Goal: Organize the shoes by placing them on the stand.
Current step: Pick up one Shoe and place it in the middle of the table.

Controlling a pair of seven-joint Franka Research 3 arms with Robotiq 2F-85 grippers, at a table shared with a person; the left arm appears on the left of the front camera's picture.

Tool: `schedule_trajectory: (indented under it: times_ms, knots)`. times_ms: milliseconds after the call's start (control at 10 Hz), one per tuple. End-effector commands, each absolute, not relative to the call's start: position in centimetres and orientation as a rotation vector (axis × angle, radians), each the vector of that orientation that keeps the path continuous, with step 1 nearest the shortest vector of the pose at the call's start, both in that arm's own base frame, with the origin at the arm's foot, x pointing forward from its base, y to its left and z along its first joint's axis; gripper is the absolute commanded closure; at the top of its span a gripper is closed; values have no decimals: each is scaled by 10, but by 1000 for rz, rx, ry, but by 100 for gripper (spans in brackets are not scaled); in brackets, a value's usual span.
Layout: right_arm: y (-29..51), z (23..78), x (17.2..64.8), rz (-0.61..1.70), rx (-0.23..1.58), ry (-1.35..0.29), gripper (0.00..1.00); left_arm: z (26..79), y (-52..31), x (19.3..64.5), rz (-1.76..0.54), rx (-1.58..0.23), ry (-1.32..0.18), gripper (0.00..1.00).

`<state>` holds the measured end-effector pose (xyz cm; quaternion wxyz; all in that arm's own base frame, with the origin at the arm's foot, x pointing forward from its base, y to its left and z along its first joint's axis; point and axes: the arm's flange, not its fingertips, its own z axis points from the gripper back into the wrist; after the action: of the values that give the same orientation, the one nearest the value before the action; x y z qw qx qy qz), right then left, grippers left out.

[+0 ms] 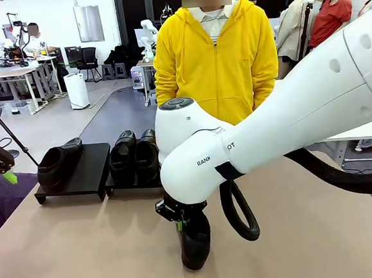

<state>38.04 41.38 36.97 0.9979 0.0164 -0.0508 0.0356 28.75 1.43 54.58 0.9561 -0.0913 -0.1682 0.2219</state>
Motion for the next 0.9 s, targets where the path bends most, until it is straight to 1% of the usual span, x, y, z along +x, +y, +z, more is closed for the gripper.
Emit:
schedule_trajectory:
  times_ms: [0, 100, 200, 400, 600, 700, 800]
  knots:
    - [420, 376, 384, 77, 34, -122, 66, 546, 17, 286, 441, -177, -339, 0]
    - [419, 377, 384, 81, 40, -120, 7, 546, 17, 286, 441, -177, -339, 0]
    - [415, 381, 383, 86, 63, -125, 0, 546, 17, 286, 441, -177, -339, 0]
    - [396, 407, 377, 104, 131, -143, 0, 546, 17, 286, 441, -177, -339, 0]
    - [339, 457, 364, 185, 271, -108, 0, 546, 17, 286, 441, -177, -339, 0]
    - [299, 479, 358, 220, 286, -100, 0, 546, 17, 286, 441, -177, -339, 0]
    - [253, 494, 353, 283, 297, -138, 0, 546, 17, 286, 441, -177, -339, 0]
